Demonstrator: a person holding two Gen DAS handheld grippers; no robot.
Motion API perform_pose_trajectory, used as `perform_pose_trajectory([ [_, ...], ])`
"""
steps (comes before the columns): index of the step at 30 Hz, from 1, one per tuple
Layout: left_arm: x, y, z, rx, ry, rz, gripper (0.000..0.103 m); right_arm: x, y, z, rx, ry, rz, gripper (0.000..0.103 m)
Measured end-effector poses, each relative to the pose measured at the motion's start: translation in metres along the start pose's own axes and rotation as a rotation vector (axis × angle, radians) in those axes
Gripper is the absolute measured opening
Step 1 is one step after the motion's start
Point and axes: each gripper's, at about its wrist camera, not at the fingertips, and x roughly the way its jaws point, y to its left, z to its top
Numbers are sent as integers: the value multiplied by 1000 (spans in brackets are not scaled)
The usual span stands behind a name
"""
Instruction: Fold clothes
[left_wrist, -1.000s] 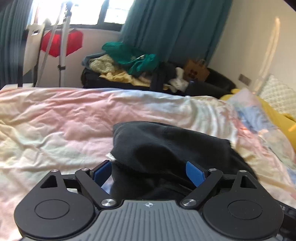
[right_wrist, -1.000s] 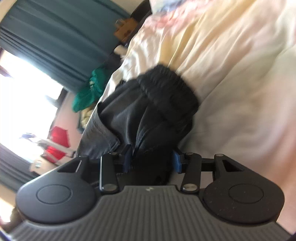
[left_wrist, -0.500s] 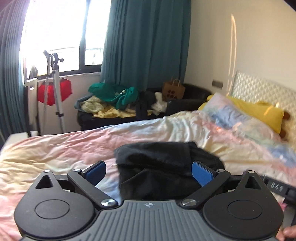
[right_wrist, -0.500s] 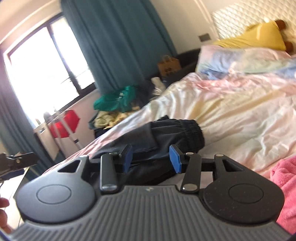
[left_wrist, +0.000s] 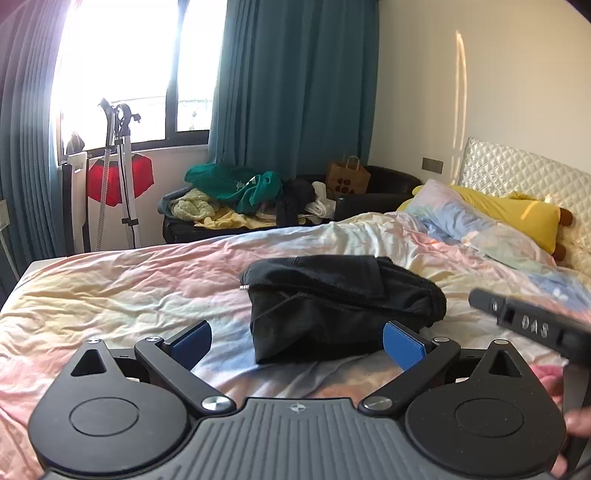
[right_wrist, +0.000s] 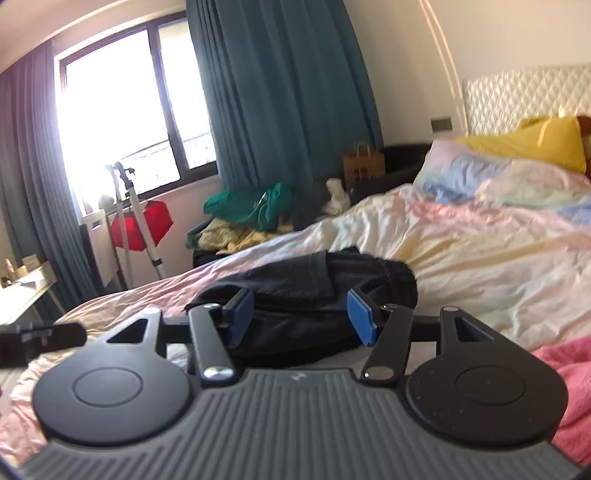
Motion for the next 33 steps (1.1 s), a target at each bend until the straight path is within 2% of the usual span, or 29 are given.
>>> perform_pose_trajectory([
  [4,1,2,-14,27,-4,19,100,11,3,-5,7,40,-4,59],
  [8,6,12,-18,9,-16,35,100,25,13,-14,-22,88,-26,59],
  [14,12,24,-19,-8,-9,37,100,30,31,-22,-61,100,-17,62],
  [16,12,28,-19,-17,-7,32,100,30,38,-24,-80,98,-15,75],
  [17,12,29,-20,-16,-5,38,100,29,40,-25,-81,93,-12,95],
  [18,12,29,-20,-14,-4,43,101,27,42,-26,-73,82,-6,103],
  [23,11,32,-21,-16,4,49,101,18,50,-25,-105,10,-22,103],
  [33,8,29,-24,-15,-6,66,103,21,52,-27,-125,46,-28,103],
])
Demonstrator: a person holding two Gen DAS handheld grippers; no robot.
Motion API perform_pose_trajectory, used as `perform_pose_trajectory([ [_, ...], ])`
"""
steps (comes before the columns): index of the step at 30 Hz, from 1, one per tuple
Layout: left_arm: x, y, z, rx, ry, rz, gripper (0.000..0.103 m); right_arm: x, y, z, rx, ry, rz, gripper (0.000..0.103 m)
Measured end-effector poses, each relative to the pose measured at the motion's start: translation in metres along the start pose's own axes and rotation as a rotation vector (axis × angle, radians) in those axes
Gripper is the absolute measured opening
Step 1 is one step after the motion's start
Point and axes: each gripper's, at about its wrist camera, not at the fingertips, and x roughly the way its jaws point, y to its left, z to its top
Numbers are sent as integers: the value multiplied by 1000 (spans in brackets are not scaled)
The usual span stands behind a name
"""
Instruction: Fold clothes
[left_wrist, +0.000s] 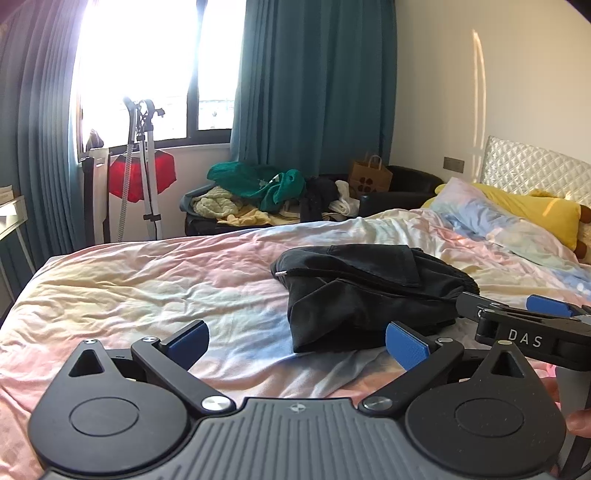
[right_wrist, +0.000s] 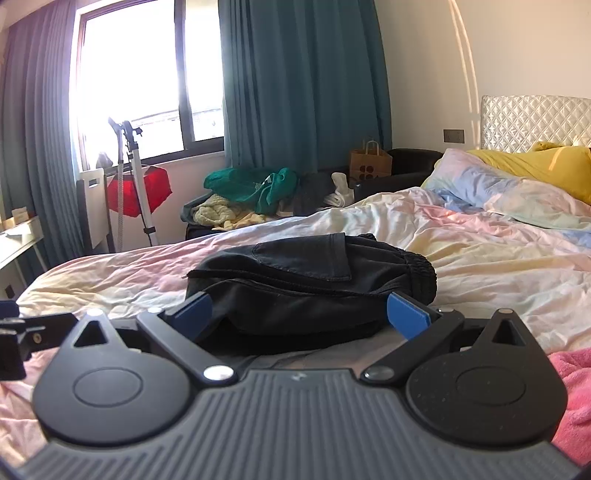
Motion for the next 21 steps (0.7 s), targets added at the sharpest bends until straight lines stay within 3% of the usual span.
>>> perform_pose_trajectory([
  [21,-7,8,-5,-1,-26,62,103,3,-5,-1,27,22,3,103],
])
